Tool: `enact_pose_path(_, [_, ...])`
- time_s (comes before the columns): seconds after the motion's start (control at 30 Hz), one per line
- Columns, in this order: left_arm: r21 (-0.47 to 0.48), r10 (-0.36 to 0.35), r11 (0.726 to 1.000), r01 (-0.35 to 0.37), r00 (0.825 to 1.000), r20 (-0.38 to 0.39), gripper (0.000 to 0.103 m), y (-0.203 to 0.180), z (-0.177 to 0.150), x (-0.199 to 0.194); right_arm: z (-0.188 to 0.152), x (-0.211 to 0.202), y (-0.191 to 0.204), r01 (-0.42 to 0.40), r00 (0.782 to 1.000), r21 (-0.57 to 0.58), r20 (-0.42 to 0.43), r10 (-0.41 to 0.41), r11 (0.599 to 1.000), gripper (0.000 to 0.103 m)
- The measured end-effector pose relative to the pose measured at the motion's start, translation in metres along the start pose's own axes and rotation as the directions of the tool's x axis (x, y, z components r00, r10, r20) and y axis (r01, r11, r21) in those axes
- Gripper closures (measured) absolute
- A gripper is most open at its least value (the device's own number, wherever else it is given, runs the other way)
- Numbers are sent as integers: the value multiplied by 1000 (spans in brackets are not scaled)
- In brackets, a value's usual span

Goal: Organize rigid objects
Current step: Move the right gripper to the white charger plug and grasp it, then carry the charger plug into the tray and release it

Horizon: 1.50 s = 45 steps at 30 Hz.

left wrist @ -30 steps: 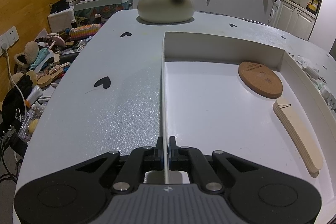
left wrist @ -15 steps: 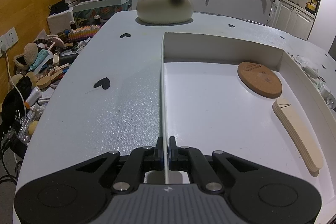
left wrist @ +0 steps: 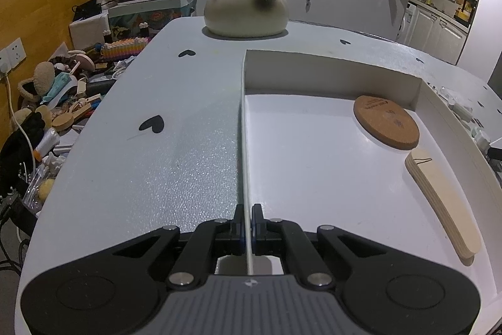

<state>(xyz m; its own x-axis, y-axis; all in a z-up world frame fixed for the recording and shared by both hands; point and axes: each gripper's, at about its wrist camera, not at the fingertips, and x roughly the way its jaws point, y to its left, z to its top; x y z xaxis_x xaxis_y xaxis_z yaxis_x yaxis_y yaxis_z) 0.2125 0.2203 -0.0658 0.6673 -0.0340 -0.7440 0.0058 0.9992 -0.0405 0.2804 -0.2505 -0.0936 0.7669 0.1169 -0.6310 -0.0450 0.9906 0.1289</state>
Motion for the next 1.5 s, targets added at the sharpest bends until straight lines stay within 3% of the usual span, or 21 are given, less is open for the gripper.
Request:
enact_pose_path(0.07, [2, -1, 1000, 1, 1000, -2, 101, 0, 0, 1, 0, -1, 5, 0, 1000, -19, 0, 0, 1000, 52])
enact_pose_path(0.53, [-9, -24, 1000, 24, 1000, -4, 101, 4, 0, 1, -2, -15, 5, 57, 998, 3, 21, -57, 998, 52])
enact_pose_path(0.9, [-6, -27, 1000, 27, 1000, -2, 101, 4, 0, 2, 7, -52, 8, 47, 992, 35, 113, -51, 998, 52])
enact_pose_path(1.23, [-4, -31, 1000, 31, 1000, 0, 100, 4, 0, 2, 28, -67, 43, -58, 983, -15, 172, 60, 998, 52])
enact_pose_path(1.37, [0, -31, 1000, 31, 1000, 1, 100, 4, 1, 2, 36, -65, 69, -154, 973, -46, 168, 160, 987, 52])
enact_pose_path(1.5, [1, -31, 1000, 31, 1000, 2, 100, 4, 1, 2, 45, -56, 100, -281, 948, -67, 134, 287, 957, 52])
